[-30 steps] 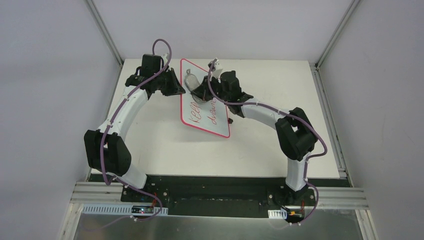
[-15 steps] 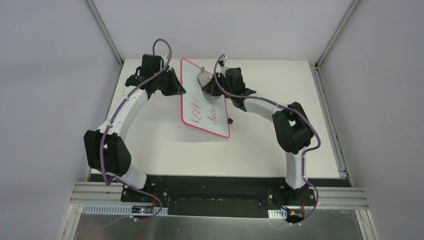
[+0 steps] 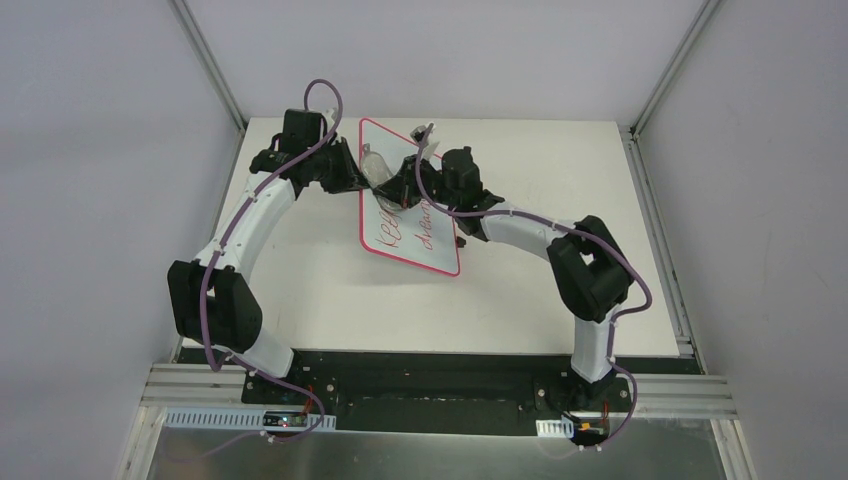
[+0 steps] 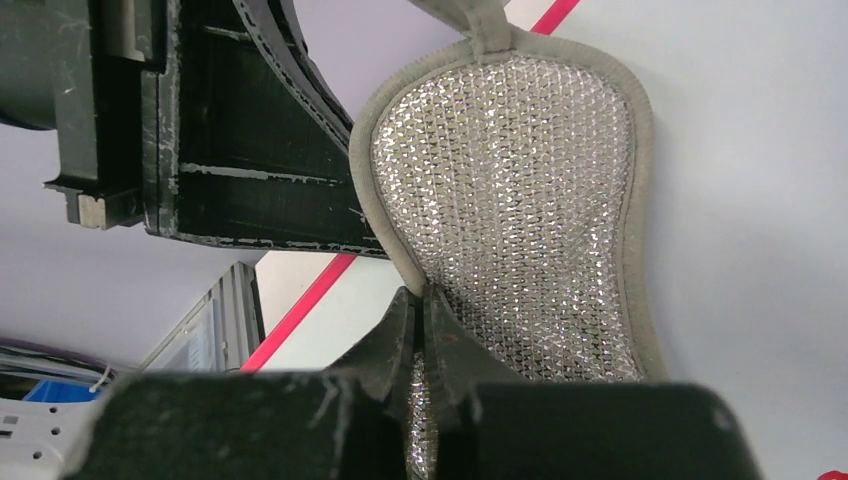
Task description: Erase the whiteboard
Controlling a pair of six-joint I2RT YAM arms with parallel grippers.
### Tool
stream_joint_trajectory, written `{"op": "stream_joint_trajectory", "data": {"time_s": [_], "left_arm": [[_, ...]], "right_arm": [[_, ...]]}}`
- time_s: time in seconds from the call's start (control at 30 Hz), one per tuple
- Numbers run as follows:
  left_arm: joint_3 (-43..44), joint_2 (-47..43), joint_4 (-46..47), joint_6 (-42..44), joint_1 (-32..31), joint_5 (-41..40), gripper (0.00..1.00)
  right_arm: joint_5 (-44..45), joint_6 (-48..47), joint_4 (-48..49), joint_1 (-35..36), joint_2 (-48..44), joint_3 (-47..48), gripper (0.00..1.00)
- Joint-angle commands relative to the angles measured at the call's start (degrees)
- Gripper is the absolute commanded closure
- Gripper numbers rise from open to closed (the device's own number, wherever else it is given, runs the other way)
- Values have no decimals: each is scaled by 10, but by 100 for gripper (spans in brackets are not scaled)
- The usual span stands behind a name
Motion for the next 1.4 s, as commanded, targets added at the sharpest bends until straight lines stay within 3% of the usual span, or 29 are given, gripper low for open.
{"op": "stream_joint_trajectory", "data": {"time_s": [0.0, 0.2, 0.63, 0.83, 1.1, 1.2, 1.37], "left_arm": [[-6, -6, 30, 20, -16, 15, 100], [-6, -4, 30, 19, -16, 17, 100], [-5, -2, 29, 21, -16, 15, 100], [-5, 1, 29, 21, -16, 15, 100], [-5, -2, 29, 21, -16, 14, 100], [-5, -1, 29, 21, -16, 15, 100], [-5, -1, 28, 22, -16, 14, 100]], "right_arm": [[-41, 54, -22, 38, 27, 5, 100], [98, 160, -78, -20, 76, 14, 100], [77, 180, -103, -79, 86, 10, 100], [-15, 160, -22, -41, 71, 5, 100], [69, 141, 74, 65, -32, -72, 100], [66, 160, 109, 70, -29, -85, 100], [132, 165, 70, 55, -25, -96, 100]]}}
